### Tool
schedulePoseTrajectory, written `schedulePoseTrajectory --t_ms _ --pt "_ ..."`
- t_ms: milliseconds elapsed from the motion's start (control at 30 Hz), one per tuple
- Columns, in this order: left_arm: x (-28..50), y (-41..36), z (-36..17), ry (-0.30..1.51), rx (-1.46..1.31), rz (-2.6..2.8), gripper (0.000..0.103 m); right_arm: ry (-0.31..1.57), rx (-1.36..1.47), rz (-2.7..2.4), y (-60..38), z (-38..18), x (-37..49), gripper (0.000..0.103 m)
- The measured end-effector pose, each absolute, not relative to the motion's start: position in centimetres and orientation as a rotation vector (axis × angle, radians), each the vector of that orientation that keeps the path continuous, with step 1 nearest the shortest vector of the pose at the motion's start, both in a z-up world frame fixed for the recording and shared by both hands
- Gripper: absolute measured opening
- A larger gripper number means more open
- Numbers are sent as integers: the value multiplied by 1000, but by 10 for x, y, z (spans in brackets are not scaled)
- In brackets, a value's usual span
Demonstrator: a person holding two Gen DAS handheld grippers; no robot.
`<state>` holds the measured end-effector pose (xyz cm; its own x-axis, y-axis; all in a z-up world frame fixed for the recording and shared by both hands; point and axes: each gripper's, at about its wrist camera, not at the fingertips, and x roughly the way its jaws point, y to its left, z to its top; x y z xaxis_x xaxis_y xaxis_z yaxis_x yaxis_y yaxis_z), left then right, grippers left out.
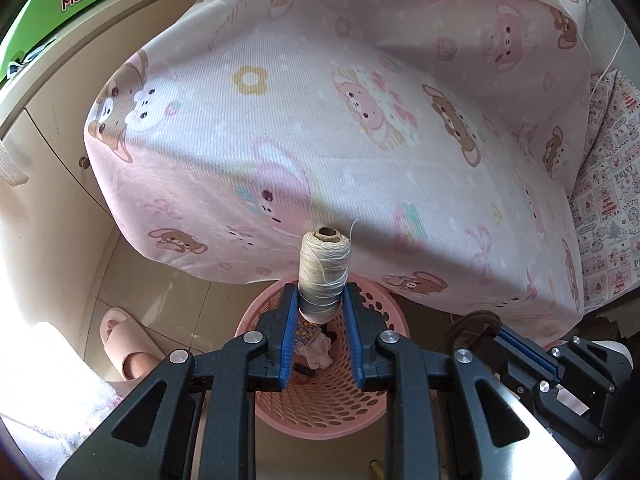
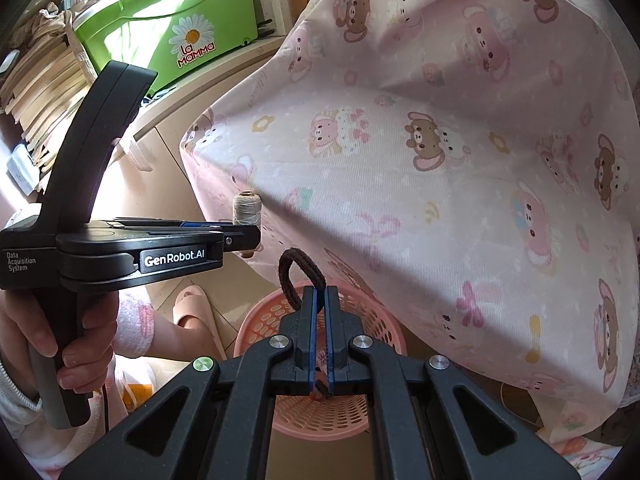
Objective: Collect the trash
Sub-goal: 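Carry the spool and hair tie with both tools over the wastebasket, then open both tools to drop the spool and hair tie into the wastebasket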
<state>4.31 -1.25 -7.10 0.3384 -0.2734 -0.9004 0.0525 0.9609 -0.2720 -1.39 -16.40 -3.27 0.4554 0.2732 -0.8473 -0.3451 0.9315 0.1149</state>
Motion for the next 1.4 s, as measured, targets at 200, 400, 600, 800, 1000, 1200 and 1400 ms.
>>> schedulePoseTrajectory --t_ms 200,400,600,800,1000,1200,1400 --pt "45 -18 -93 1298 -211 -213 21 1117 -46 359 -169 -54 -6 4" --pt "48 -27 -124 1390 -199 -182 20 1201 -83 301 -168 -82 1 4" --pt "45 -38 -153 1485 -201 -184 19 1278 -84 264 -169 -106 5 4" --pt "44 -45 -173 1534 -161 -173 18 1315 -122 247 -162 -119 5 4" --pt "42 -50 -179 1564 -154 -181 15 1340 -144 239 -161 -127 4 4" --pt "41 -50 -175 1560 -140 -165 15 1349 -125 228 -169 -131 5 5" --pt "43 -43 -159 1482 -76 -105 35 1343 -116 209 -173 -128 6 19"
